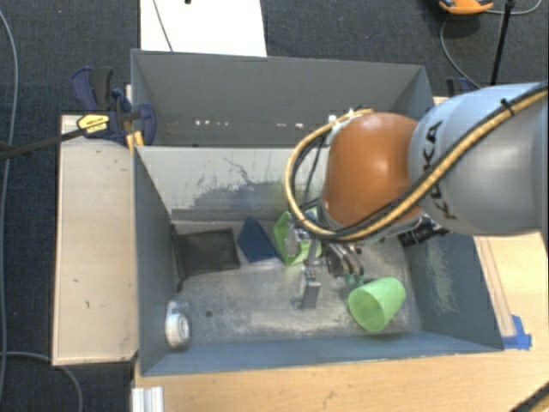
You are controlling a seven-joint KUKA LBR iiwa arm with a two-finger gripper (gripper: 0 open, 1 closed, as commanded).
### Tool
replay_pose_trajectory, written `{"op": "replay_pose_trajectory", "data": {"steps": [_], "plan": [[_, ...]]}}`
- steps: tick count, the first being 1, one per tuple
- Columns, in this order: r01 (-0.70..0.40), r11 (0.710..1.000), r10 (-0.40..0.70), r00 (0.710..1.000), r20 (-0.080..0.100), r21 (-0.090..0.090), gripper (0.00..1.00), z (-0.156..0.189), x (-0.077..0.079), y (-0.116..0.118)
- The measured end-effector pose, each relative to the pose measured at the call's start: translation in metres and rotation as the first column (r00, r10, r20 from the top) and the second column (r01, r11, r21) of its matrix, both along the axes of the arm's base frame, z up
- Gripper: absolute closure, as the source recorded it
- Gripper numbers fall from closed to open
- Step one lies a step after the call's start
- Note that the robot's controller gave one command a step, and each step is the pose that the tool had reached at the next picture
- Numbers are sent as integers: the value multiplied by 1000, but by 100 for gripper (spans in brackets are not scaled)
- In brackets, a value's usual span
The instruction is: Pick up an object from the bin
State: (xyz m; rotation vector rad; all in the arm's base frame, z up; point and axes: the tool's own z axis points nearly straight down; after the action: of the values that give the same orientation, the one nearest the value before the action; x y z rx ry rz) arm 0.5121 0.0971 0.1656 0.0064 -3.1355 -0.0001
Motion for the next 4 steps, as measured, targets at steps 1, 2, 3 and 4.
{"op": "replay_pose_trajectory", "data": {"steps": [1,2,3,4], "plan": [[3,1000,-3,1000,8,1,0,4,2,0],[-41,999,41,999,0,0,0,56,1,-7],[-15,1000,15,1000,24,3,0,40,26,-7],[-20,1000,20,1000,10,2,0,-24,42,1]]}}
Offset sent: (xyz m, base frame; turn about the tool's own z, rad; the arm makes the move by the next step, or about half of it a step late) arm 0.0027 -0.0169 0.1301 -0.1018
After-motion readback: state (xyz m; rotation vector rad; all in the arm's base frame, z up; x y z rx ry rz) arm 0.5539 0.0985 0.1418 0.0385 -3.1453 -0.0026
